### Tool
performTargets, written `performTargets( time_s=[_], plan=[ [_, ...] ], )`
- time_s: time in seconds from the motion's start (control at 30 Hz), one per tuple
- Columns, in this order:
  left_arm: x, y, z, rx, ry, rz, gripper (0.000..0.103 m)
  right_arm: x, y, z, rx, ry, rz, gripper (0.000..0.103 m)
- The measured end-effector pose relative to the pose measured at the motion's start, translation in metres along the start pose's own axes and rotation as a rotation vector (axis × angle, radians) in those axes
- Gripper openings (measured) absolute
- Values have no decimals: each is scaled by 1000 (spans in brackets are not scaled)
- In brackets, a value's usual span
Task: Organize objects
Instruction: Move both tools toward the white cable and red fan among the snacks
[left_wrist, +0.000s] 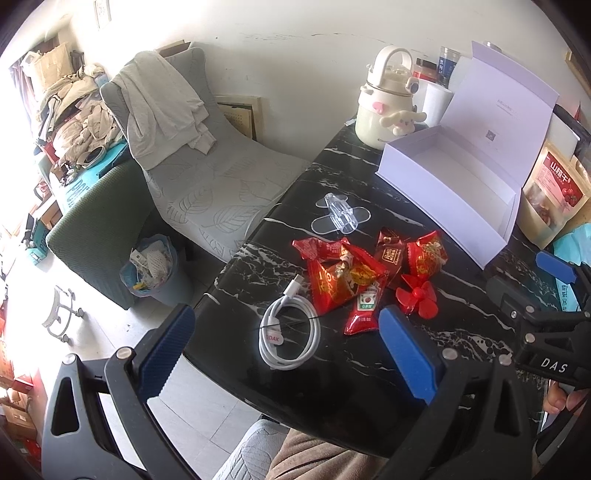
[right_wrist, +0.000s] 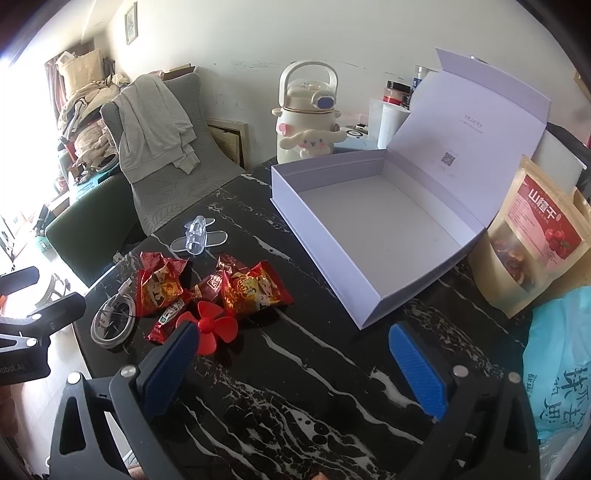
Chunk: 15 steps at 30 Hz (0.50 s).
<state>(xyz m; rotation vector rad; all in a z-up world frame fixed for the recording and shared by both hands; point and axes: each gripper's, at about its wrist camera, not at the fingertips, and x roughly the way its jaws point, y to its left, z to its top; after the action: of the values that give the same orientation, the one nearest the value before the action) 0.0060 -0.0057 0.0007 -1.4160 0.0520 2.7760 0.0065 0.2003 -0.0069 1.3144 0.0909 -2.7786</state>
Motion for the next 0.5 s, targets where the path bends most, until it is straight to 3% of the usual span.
performTargets(
  time_s=[0.5],
  plan=[
    [-7,-1,-5,6,-16,-17,100,-10,0,-2,1,-22,24,103]
  ],
)
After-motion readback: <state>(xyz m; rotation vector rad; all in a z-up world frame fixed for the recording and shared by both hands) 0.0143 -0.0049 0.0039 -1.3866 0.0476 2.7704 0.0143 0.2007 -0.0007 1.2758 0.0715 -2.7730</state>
